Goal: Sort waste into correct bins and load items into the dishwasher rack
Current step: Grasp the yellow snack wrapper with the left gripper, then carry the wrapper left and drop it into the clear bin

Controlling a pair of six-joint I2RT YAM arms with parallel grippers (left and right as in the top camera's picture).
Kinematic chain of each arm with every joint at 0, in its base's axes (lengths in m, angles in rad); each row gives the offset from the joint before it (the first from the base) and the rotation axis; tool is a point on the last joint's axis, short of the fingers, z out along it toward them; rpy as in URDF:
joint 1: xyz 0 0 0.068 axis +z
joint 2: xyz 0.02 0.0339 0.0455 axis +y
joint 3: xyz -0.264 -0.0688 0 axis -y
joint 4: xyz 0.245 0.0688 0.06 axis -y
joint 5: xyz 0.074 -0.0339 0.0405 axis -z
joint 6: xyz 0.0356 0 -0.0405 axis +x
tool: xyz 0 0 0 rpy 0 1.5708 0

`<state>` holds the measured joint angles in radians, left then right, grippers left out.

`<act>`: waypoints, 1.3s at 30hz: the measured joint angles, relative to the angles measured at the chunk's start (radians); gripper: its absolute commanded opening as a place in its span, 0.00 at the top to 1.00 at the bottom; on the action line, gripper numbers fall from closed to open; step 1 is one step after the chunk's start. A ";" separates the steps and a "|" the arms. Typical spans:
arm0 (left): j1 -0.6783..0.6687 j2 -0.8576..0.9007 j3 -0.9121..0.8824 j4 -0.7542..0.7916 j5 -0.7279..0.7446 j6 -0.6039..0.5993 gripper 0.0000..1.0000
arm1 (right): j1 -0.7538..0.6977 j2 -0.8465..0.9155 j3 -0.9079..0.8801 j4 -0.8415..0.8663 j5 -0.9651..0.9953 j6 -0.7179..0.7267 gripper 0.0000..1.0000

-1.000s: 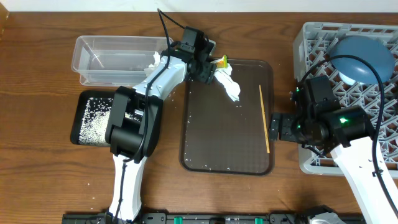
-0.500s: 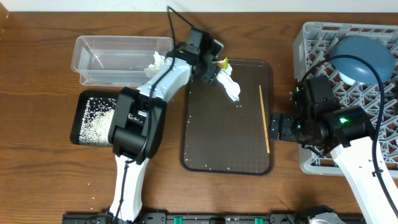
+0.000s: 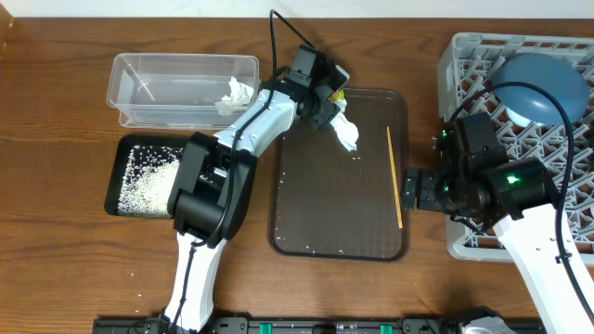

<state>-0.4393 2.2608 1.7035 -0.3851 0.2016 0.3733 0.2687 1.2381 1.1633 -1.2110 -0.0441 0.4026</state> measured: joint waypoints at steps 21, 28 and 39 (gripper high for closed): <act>0.000 0.000 0.000 -0.087 -0.003 0.008 0.94 | 0.000 0.000 0.000 -0.009 0.000 0.000 0.04; 0.002 -0.053 0.000 -0.173 -0.004 -0.011 0.94 | 0.000 0.000 0.000 -0.010 0.000 0.000 0.04; 0.098 -0.326 0.000 -0.188 -0.006 -0.041 0.94 | 0.000 0.000 0.000 -0.015 0.000 0.000 0.04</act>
<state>-0.3408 1.9350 1.7031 -0.5732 0.1959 0.3325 0.2687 1.2381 1.1633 -1.2259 -0.0441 0.4026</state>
